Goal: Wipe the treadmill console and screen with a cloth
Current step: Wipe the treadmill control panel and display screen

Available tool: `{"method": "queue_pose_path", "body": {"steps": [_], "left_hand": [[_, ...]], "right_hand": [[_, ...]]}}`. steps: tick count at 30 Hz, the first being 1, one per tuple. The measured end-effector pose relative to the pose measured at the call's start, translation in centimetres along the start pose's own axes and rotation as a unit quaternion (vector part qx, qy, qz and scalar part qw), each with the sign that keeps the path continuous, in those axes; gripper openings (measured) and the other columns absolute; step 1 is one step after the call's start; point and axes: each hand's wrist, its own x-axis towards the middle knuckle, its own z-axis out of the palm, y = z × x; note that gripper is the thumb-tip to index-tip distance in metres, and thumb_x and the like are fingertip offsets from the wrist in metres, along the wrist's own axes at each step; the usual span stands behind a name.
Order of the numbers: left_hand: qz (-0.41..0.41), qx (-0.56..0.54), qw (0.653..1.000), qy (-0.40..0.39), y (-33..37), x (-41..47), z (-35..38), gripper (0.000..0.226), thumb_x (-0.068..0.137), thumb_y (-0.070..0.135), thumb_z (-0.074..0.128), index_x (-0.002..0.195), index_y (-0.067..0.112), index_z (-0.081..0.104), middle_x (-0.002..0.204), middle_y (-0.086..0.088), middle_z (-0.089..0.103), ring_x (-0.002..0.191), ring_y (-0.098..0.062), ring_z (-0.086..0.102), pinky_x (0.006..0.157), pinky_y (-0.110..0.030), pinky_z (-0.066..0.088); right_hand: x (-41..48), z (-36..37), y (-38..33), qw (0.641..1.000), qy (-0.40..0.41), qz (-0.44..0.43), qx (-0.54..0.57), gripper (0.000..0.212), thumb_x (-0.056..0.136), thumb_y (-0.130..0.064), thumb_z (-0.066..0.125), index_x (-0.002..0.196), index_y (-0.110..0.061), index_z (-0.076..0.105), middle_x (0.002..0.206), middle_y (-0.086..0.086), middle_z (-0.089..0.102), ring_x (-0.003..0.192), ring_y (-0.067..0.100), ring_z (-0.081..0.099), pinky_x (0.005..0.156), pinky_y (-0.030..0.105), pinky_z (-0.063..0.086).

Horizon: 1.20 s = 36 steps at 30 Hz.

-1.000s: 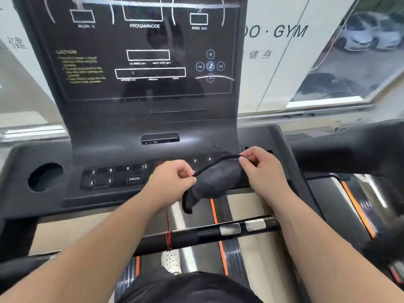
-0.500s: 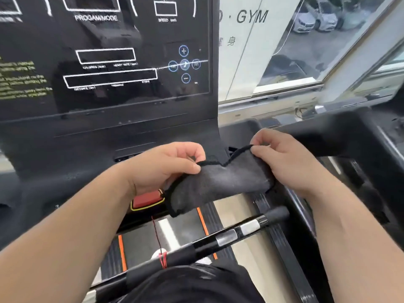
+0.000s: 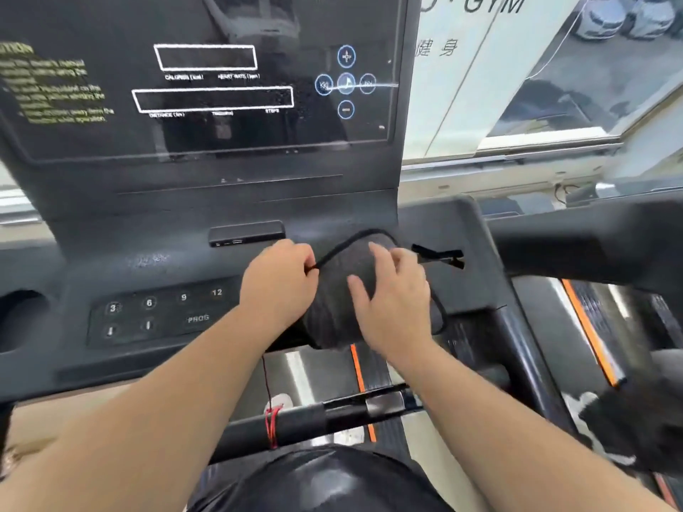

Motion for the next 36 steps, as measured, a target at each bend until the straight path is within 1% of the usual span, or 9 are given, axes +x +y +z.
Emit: {"method": "queue_pose_path", "body": {"steps": [3, 5, 9, 14, 18, 24, 28, 33, 36], "left_hand": [[0.055, 0.037, 0.997, 0.043, -0.6, -0.8, -0.8, 0.013, 0.083, 0.029, 0.068, 0.088, 0.017, 0.066, 0.085, -0.001, 0.056, 0.084, -0.030, 0.058, 0.070, -0.039, 0.049], [0.067, 0.061, 0.993, 0.072, -1.6, -1.6, -1.4, 0.019, 0.081, 0.033, 0.065, 0.089, 0.016, 0.068, 0.090, -0.004, 0.062, 0.084, -0.033, 0.058, 0.069, -0.041, 0.048], [0.055, 0.096, 0.990, 0.090, -4.2, -3.9, -2.4, 0.030, 0.083, 0.040, 0.065, 0.099, 0.016, 0.071, 0.101, -0.006, 0.064, 0.092, -0.035, 0.058, 0.078, -0.046, 0.047], [-0.016, 0.122, 0.989, 0.078, -7.3, -6.7, -2.5, 0.043, 0.085, 0.048, 0.056, 0.108, 0.015, 0.071, 0.116, -0.011, 0.063, 0.108, -0.039, 0.056, 0.091, -0.051, 0.042], [-0.004, 0.125, 0.990, 0.071, -8.4, -7.1, -1.9, 0.046, 0.087, 0.048, 0.053, 0.110, 0.012, 0.071, 0.120, -0.012, 0.063, 0.111, -0.039, 0.055, 0.093, -0.052, 0.042], [0.015, 0.138, 0.985, 0.099, -8.6, -6.7, -1.4, 0.047, 0.087, 0.050, 0.055, 0.111, 0.012, 0.069, 0.125, -0.013, 0.062, 0.116, -0.039, 0.054, 0.097, -0.051, 0.038], [0.021, 0.146, 0.981, 0.126, -8.8, -6.7, -1.0, 0.049, 0.087, 0.052, 0.057, 0.110, 0.011, 0.069, 0.125, -0.015, 0.062, 0.117, -0.041, 0.055, 0.096, -0.053, 0.040], [0.026, 0.144, 0.978, 0.148, -8.8, -6.7, -0.7, 0.049, 0.087, 0.052, 0.056, 0.107, 0.009, 0.069, 0.123, -0.016, 0.063, 0.116, -0.040, 0.055, 0.095, -0.052, 0.041], [0.025, 0.148, 0.977, 0.150, -9.0, -6.7, -0.7, 0.048, 0.087, 0.051, 0.055, 0.105, 0.009, 0.069, 0.122, -0.016, 0.064, 0.115, -0.041, 0.056, 0.093, -0.051, 0.041]], "right_hand": [[-2.6, 2.2, 0.4, 0.991, -0.082, -0.029, -0.100, 0.085, 0.094, -0.069, 0.035, 0.161, -0.017, 0.028, 0.164, 0.028, 0.023, 0.150, 0.052, 0.020, 0.121, 0.065, 0.016], [-1.9, 2.5, 1.2, 0.989, -0.084, -0.017, -0.117, 0.092, 0.093, -0.074, 0.029, 0.164, -0.017, 0.018, 0.167, 0.032, 0.009, 0.152, 0.056, 0.006, 0.121, 0.069, 0.005], [0.6, 2.3, 1.0, 0.985, -0.109, -0.047, -0.128, 0.098, 0.090, -0.083, 0.016, 0.164, -0.021, 0.000, 0.167, 0.032, -0.005, 0.153, 0.053, -0.008, 0.121, 0.068, -0.005], [3.6, 3.0, -0.4, 0.981, -0.115, -0.060, -0.147, 0.105, 0.086, -0.089, 0.015, 0.164, -0.020, -0.003, 0.166, 0.033, -0.007, 0.153, 0.052, -0.009, 0.122, 0.068, 0.000], [5.5, 3.4, -1.9, 0.960, -0.137, -0.166, -0.181, 0.094, 0.093, -0.077, 0.021, 0.164, -0.021, -0.002, 0.168, 0.027, -0.014, 0.154, 0.047, -0.014, 0.124, 0.064, 0.000], [2.6, 2.4, 1.1, 0.917, -0.179, -0.317, -0.167, 0.068, 0.104, -0.053, 0.029, 0.164, -0.025, 0.015, 0.173, 0.002, 0.009, 0.159, 0.028, 0.005, 0.126, 0.055, 0.015], [1.6, 1.0, 4.8, 0.924, -0.172, -0.300, -0.160, 0.070, 0.102, -0.051, 0.033, 0.163, -0.019, 0.021, 0.173, 0.003, 0.011, 0.159, 0.026, 0.006, 0.125, 0.053, 0.018], [5.4, 1.4, 3.7, 0.960, -0.148, -0.157, -0.179, 0.103, 0.092, -0.080, 0.024, 0.164, -0.010, 0.003, 0.171, 0.016, -0.009, 0.158, 0.033, -0.011, 0.128, 0.053, 0.004], [6.9, 2.7, 0.6, 0.960, -0.138, -0.150, -0.192, 0.111, 0.088, -0.085, 0.024, 0.163, -0.008, -0.003, 0.168, 0.025, -0.015, 0.156, 0.041, -0.016, 0.127, 0.055, -0.001]]}}
